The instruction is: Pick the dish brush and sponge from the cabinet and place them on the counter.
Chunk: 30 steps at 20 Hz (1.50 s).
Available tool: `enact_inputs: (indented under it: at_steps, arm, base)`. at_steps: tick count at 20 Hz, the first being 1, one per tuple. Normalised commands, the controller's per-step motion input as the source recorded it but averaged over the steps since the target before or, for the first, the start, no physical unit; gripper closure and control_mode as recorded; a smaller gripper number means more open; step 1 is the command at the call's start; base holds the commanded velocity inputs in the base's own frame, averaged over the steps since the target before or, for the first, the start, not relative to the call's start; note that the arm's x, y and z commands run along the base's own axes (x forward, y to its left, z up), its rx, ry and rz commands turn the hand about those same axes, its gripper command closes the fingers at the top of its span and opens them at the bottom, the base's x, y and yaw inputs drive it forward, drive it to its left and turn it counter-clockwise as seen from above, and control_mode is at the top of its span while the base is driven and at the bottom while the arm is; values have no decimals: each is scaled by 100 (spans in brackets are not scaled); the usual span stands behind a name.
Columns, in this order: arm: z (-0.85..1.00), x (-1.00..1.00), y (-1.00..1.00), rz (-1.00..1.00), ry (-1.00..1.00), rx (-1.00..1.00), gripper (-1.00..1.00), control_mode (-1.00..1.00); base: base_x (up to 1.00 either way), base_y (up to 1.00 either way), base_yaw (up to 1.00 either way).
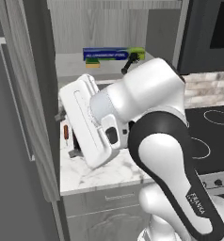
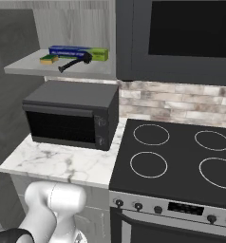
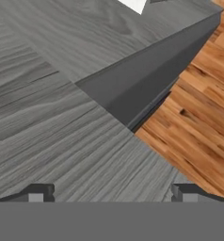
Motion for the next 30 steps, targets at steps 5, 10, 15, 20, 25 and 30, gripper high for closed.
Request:
enact_inputs:
  at_steps: [5, 10, 15, 20, 25, 30]
  arm:
    - [12, 0, -48, 0, 0, 4, -100, -100]
    - [14, 0, -68, 1, 0, 5, -100, -100]
    - [17, 0, -70, 0, -1, 3, -100, -100]
    - [24, 0, -69, 0, -6, 2, -100, -100]
    - [20, -2, -54, 1, -9, 0, -100, -100]
    - [8, -7, -32, 8, -17, -4, -100, -100]
  base:
    - [0, 0, 0]
    - [0, 0, 0]
    - [0, 0, 0]
    - [0, 0, 0]
    - [0, 0, 0]
    - [0, 0, 0]
